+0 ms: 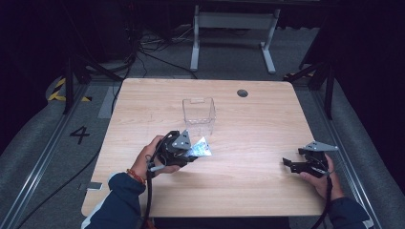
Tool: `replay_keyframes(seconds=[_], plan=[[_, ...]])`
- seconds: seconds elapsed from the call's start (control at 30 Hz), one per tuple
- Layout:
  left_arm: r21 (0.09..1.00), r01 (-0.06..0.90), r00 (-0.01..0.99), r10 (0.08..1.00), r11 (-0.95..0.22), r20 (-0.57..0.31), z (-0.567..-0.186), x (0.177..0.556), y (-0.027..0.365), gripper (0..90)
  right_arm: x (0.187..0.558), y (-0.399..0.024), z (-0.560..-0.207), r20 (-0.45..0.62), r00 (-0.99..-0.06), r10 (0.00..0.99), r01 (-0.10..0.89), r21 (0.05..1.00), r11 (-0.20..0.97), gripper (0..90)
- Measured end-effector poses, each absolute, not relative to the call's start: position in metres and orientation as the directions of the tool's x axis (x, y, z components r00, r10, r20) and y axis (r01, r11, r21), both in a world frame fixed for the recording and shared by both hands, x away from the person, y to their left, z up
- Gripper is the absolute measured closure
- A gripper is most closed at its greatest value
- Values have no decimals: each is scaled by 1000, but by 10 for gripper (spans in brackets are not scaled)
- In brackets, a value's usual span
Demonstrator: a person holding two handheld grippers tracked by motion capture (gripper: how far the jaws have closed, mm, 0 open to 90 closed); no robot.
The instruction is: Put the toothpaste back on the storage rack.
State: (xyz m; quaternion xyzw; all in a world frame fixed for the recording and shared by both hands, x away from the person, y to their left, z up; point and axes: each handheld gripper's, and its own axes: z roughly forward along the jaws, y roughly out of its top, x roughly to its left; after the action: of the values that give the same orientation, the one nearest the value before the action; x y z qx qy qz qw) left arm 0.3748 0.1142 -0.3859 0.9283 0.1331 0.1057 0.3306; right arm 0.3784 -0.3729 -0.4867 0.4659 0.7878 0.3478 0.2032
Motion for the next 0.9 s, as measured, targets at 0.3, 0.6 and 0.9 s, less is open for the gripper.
replay_keyframes(seconds=[0.3, 0.6, 0.9], plan=[[711, 174, 923, 364, -681, 123, -372, 374, 124, 663, 378, -373, -487, 5, -483, 876, 593, 737, 323, 154], [772, 162, 911, 394, -615, 123, -357, 374, 130, 664, 378, -373, -487, 5, -483, 876, 593, 737, 323, 154], [808, 158, 901, 418, -568, 118, -341, 380, 125, 664, 378, -373, -487, 4, -481, 877, 594, 737, 323, 154]])
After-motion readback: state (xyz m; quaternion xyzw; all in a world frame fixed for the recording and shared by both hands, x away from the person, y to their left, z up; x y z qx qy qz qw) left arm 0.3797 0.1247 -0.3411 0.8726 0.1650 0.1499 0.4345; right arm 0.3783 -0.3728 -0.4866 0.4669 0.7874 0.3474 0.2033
